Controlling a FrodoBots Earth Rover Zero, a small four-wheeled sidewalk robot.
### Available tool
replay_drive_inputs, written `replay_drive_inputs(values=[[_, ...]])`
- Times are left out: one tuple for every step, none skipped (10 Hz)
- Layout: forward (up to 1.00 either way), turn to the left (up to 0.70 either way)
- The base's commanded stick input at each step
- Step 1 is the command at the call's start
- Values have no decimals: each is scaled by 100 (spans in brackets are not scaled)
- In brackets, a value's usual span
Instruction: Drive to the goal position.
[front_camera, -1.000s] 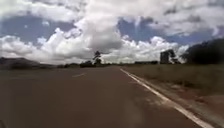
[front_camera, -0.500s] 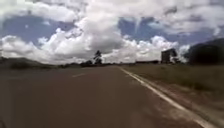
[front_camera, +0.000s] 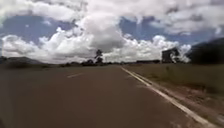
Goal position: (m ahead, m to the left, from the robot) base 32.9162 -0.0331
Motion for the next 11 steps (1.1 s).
replay_drive_inputs(values=[[100, -10], [100, -20], [100, 0], [100, 0], [100, 0], [100, 0], [100, 0], [100, 0], [100, 0], [100, 0], [100, -7]])
